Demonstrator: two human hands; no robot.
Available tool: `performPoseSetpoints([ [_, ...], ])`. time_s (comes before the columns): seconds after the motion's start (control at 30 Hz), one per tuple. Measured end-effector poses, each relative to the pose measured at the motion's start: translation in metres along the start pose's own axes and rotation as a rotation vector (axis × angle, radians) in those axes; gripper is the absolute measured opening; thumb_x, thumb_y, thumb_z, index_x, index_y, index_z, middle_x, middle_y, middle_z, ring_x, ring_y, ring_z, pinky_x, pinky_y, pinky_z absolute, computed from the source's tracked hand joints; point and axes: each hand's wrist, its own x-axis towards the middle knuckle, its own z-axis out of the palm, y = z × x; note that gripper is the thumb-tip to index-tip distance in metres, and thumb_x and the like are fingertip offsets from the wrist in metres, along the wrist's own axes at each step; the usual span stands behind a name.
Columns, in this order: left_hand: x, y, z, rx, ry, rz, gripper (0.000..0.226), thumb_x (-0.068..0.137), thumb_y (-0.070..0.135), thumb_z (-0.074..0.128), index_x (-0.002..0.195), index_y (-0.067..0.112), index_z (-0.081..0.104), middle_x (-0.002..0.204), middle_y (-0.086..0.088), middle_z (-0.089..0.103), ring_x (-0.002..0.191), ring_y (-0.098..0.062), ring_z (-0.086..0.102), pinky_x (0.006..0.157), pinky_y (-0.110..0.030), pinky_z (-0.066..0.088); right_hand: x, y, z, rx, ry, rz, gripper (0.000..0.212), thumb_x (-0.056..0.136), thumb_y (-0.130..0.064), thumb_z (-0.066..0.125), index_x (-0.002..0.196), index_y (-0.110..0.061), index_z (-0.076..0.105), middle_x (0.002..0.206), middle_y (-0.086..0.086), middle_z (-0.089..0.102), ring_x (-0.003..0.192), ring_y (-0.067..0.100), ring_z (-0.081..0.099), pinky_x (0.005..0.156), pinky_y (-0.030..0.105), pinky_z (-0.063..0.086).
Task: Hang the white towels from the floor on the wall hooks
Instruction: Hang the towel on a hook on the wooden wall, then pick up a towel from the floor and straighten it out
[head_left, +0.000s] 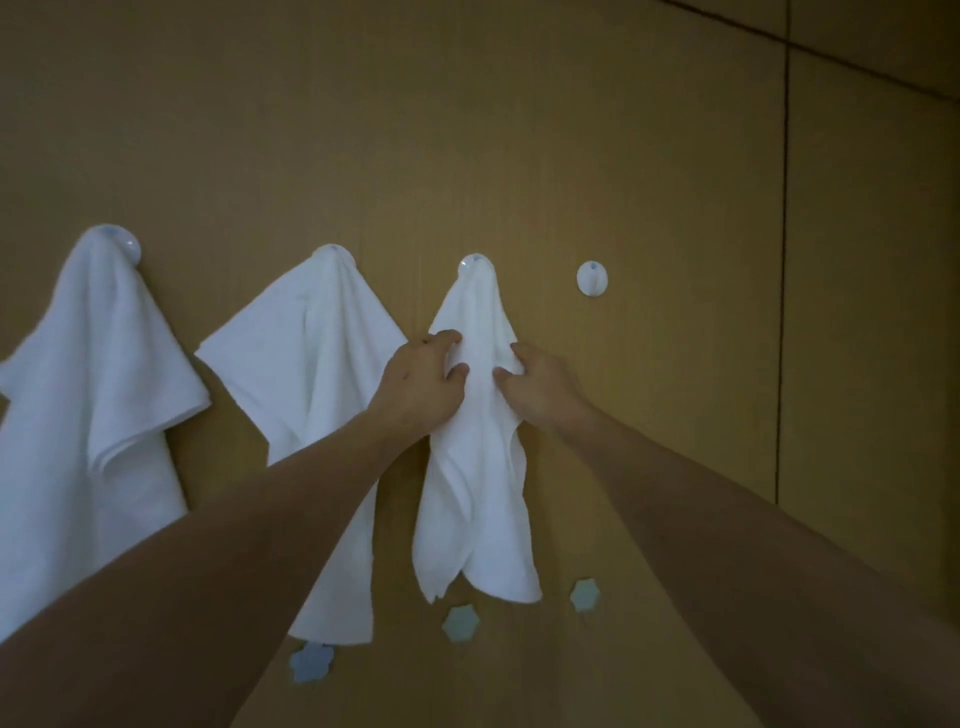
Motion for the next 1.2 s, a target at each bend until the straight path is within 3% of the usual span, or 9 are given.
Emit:
performPoseSetpoints([
  [0.1,-0.017,-0.004,-0.006,-0.001,-0.037,0.098,0.046,0.095,0.03,0.051,0.139,0.017,0.047,0.136,-0.01,0.052,0.122,-0.027,0.05,0.104,-0.034,0.037,-0.025,-0.007,-0.004,-0.189,0.039,0.036,0.056,0.089,-0.039,0.057,0.14,-0.02,0.045,0.133,0.002,0.057,0.118,0.025,0.056,0.092,0.033,0.048],
  [0.2,-0.035,0.004,-0.008,0.012,-0.038,0.206,0.042,0.094,0.029,0.052,0.135,0.018,0.051,0.137,-0.008,0.052,0.124,-0.026,0.047,0.104,-0.037,0.039,-0.056,-0.013,-0.01,-0.304,0.063,0.097,0.066,0.087,-0.04,0.061,0.146,-0.02,0.039,0.144,0.005,0.049,0.129,0.025,0.048,0.104,0.038,0.043],
  [0.33,-0.06,0.036,-0.008,-0.05,-0.118,0.307,0.041,0.093,0.027,0.054,0.133,0.017,0.054,0.138,-0.009,0.051,0.123,-0.028,0.046,0.1,-0.043,0.043,-0.104,-0.016,-0.035,-0.447,0.077,0.177,0.064,0.086,-0.038,0.063,0.144,-0.02,0.043,0.14,0.008,0.052,0.125,0.027,0.051,0.098,0.03,0.041],
  [0.53,-0.103,0.117,-0.012,-0.245,-0.227,0.422,0.039,0.094,0.028,0.052,0.132,0.021,0.054,0.136,-0.003,0.049,0.122,-0.024,0.047,0.097,-0.038,0.045,-0.185,-0.027,-0.108,-0.735,0.161,0.273,0.064,0.083,-0.045,0.061,0.142,-0.025,0.044,0.134,0.008,0.056,0.121,0.03,0.053,0.095,0.039,0.048],
  [0.87,-0.228,0.358,-0.041,-0.629,-0.389,0.617,0.039,0.093,0.026,0.055,0.131,0.021,0.055,0.135,-0.003,0.05,0.123,-0.026,0.047,0.099,-0.032,0.041,-0.416,-0.073,-0.298,-1.065,0.255,0.602,0.064,0.084,-0.044,0.06,0.142,-0.025,0.042,0.133,0.008,0.055,0.123,0.031,0.049,0.099,0.043,0.045],
  [1.2,-0.475,0.62,-0.158,-0.861,-0.581,0.992,0.046,0.088,0.041,0.056,0.133,0.028,0.052,0.137,-0.001,0.05,0.125,-0.024,0.047,0.101,-0.037,0.041,-0.75,-0.193,-0.475,-1.251,0.413,1.09,0.063,0.085,-0.044,0.061,0.142,-0.025,0.043,0.129,0.007,0.057,0.12,0.029,0.05,0.097,0.043,0.046],
])
